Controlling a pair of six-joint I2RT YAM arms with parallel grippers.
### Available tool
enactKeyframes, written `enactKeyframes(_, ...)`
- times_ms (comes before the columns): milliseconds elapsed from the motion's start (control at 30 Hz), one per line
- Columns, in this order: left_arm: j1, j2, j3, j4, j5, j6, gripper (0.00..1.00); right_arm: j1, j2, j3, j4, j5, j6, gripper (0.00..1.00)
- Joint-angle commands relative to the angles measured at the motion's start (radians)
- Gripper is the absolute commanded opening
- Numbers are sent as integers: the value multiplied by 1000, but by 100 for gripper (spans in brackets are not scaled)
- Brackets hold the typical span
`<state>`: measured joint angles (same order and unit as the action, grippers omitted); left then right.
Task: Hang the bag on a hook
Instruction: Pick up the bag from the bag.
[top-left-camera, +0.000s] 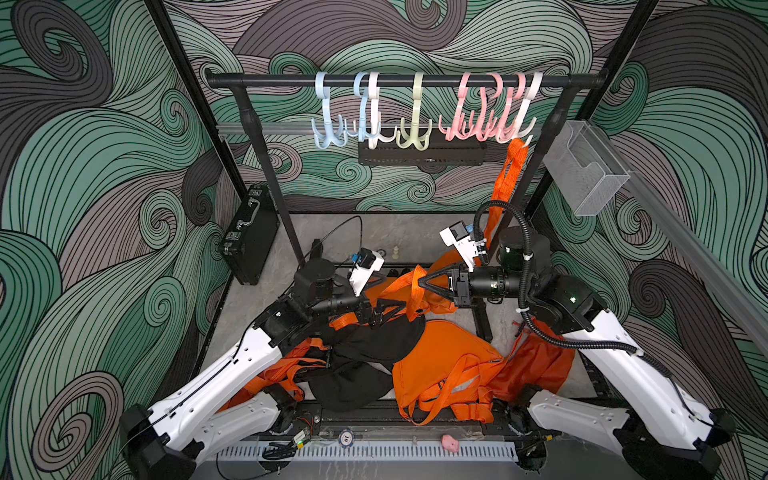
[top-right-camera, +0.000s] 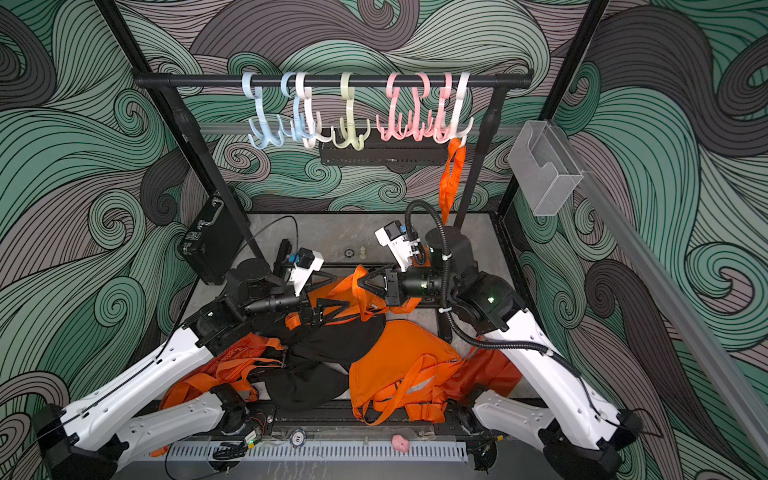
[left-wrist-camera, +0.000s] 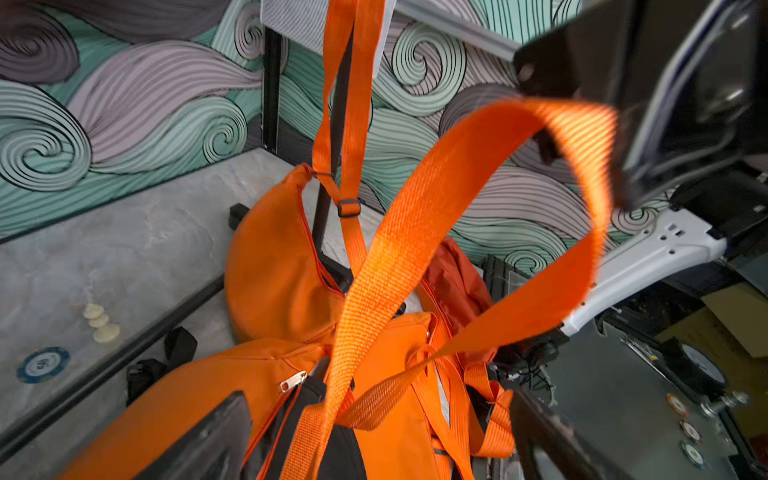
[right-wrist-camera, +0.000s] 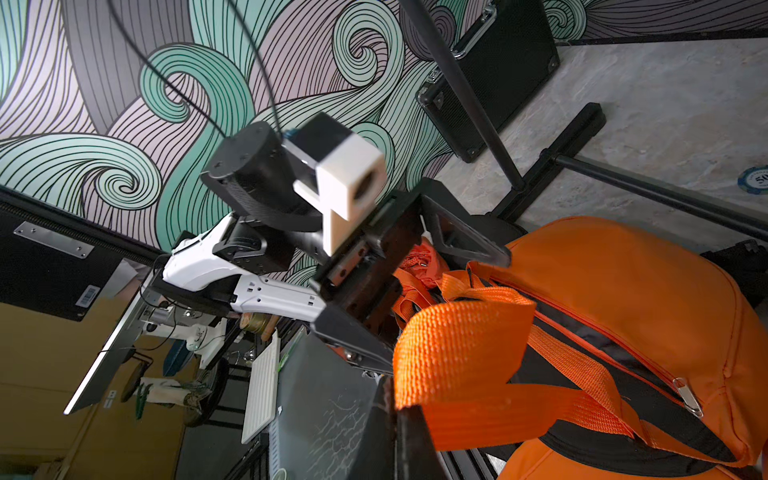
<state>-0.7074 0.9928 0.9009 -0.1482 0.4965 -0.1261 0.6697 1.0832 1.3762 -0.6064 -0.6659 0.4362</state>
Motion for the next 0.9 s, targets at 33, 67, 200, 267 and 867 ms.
enactKeyframes(33,-24,49,54,-96,-101,68,95,-4,-26,45,-15,-58,-48,0)
enactKeyframes(67,-24,58,66,-113,-129,79,91,-5,-34,48,-19,-57,-56,0)
enactKeyframes(200,-24,66,110,-175,-220,132,66,-16,-60,62,-59,-29,-85,0)
enactKeyframes(267,-23,46,127,-197,-263,152,61,-40,-71,69,-85,-18,-103,0)
enactKeyframes(867,-26,300,711,-225,-421,117,0,-296,-5,360,-119,181,-175,0)
